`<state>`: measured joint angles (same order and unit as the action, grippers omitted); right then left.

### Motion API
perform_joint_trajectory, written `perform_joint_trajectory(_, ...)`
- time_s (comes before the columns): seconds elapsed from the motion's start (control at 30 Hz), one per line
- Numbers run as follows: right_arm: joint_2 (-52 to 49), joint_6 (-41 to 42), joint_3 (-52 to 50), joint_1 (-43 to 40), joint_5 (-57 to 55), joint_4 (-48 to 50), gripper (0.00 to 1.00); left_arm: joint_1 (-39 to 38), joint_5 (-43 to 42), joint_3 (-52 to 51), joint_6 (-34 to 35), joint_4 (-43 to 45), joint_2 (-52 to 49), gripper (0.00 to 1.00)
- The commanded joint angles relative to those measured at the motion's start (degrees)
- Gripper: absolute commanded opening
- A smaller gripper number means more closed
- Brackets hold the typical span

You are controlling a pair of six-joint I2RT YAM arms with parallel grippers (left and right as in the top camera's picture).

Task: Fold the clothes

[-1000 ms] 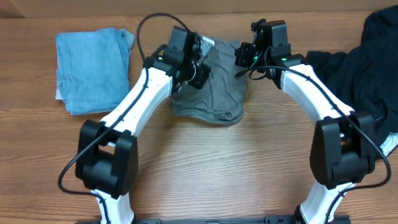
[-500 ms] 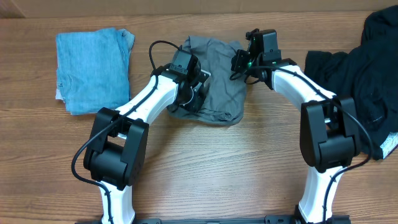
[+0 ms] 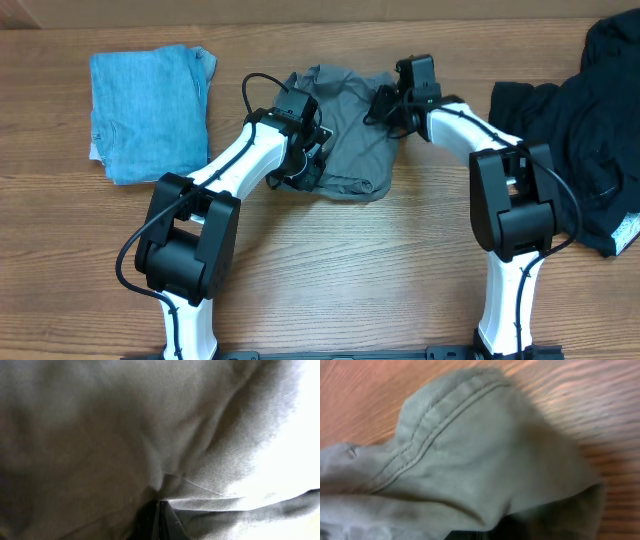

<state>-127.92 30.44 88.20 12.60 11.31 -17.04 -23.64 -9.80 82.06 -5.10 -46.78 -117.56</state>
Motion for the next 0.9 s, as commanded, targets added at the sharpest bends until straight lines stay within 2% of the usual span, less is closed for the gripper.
perform_joint_trajectory(0.0, -0.15, -1.92, 9.09, -1.81, -2.23, -8.04, 0.04, 0.15, 1.49, 0.07, -0.33, -0.15, 0.81, 0.04)
perform_joint_trajectory(0.2, 6.73, -5.22, 22.01, -1.84, -2.27, -23.98, 0.04, 0.15, 1.49, 4.07, 0.02, 1.42, 11.74, 0.04)
perform_joint_trajectory(0.33, 12.70, -5.40, 23.32, -3.52, -2.25, -33.18, 0.06, 0.44, 3.48, 4.35, 0.92, 4.79, 19.34, 0.06)
perform_joint_trajectory(0.4, 14.40, -5.57, 23.30, -5.53, -2.23, -38.29, 0.20, 1.16, 4.39, 4.35, 1.46, 5.31, 21.22, 0.08)
perform_joint_trajectory(0.43, 14.73, -8.28, 23.30, -7.41, -1.05, -42.10, 0.37, 2.12, 4.22, 4.35, 2.12, 5.07, 21.64, 0.08)
perform_joint_trajectory(0.53, 14.60, -14.36, 21.90, -11.30, 5.64, -47.06, 0.69, 3.63, 3.96, 4.31, 3.45, 5.31, 21.24, 0.08)
perform_joint_trajectory(0.57, 14.60, -15.45, 21.11, -12.37, 7.39, -47.76, 0.78, 4.22, 3.58, 4.28, 3.43, 5.84, 20.81, 0.13)
perform_joint_trajectory(0.6, 14.60, -15.96, 20.26, -13.33, 9.22, -48.04, 0.84, 4.83, 2.60, 4.28, 3.41, 6.49, 20.35, 0.22)
perform_joint_trajectory(0.63, 14.60, -15.98, 18.71, -14.51, 11.58, -47.80, 0.90, 5.95, -0.31, 4.28, 3.41, 7.76, 19.21, 0.44)
perform_joint_trajectory(0.67, 14.60, -16.17, 17.79, -15.15, 12.72, -47.65, 0.91, 6.88, -3.65, 4.28, 3.39, 8.70, 18.10, 0.62)
perform_joint_trajectory(0.7, 14.60, -17.38, 16.70, -15.54, 14.01, -47.36, 0.91, 8.11, -7.04, 4.28, 3.43, 9.84, 16.55, 0.69)
perform_joint_trajectory(0.73, 14.60, -17.92, 15.98, -15.65, 14.51, -47.30, 0.91, 9.09, -9.73, 4.28, 3.41, 10.69, 15.19, 0.87)
perform_joint_trajectory(0.77, 14.60, -18.53, 15.28, -15.67, 14.51, -47.32, 0.91, 10.38, -12.94, 4.28, 3.54, 11.63, 13.33, 1.00)
perform_joint_trajectory(0.87, 14.60, -18.97, 14.05, -15.28, 14.49, -47.41, 0.91, 13.40, -17.11, 4.28, 6.91, 13.38, 8.07, 1.00)
